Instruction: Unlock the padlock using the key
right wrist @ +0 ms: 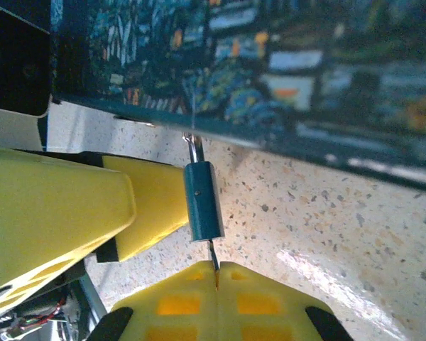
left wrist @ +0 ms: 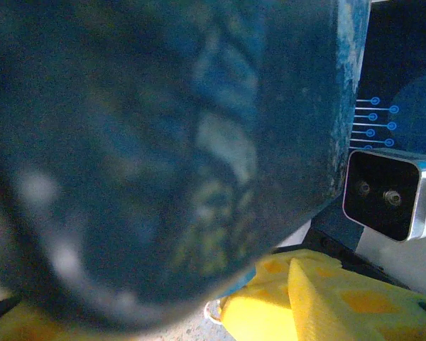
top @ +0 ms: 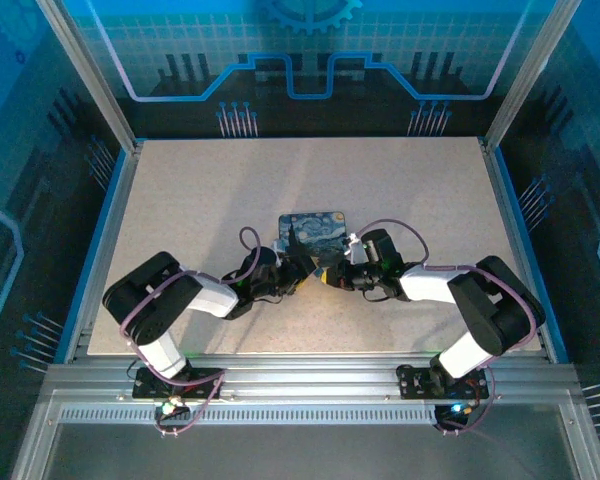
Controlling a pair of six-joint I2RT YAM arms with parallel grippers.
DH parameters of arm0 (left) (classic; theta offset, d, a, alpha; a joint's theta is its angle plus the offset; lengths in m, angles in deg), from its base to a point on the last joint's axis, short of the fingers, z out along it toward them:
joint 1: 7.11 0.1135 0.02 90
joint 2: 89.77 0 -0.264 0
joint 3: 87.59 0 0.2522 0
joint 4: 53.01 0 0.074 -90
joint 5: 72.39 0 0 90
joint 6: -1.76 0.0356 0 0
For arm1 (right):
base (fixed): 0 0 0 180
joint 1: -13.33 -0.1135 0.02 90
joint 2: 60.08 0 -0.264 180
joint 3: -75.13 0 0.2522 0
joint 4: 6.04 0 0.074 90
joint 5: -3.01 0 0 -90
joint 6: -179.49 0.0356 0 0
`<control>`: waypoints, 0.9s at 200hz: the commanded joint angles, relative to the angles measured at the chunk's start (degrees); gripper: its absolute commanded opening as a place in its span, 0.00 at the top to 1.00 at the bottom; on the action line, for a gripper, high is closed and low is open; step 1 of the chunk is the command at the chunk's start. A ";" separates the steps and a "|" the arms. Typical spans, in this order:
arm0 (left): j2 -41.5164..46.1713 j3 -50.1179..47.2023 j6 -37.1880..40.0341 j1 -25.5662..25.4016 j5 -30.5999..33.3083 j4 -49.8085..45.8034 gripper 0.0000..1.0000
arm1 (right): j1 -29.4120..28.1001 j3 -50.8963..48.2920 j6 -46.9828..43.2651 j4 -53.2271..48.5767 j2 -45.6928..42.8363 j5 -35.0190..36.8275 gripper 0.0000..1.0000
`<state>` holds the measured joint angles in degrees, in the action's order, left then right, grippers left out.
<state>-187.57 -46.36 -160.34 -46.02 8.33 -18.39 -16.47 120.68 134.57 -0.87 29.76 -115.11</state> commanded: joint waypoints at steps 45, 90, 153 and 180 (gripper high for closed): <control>-3.94 -0.40 -4.19 -1.53 3.83 7.08 0.51 | 0.28 -0.84 6.76 2.64 0.22 -2.00 1.00; -5.86 0.26 -5.41 -2.20 4.31 8.92 0.58 | 0.27 -1.46 10.49 5.54 0.59 -2.64 1.00; -6.05 0.75 -5.73 -2.73 4.97 9.12 0.62 | 0.01 -2.52 17.55 12.42 2.48 -3.74 1.00; -6.00 0.75 -5.82 -2.83 5.23 9.28 0.66 | -0.49 -2.96 20.40 15.01 2.96 -3.71 1.00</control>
<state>-192.59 -46.34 -165.50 -47.69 14.36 -10.67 -16.25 118.52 150.65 9.06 31.73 -116.47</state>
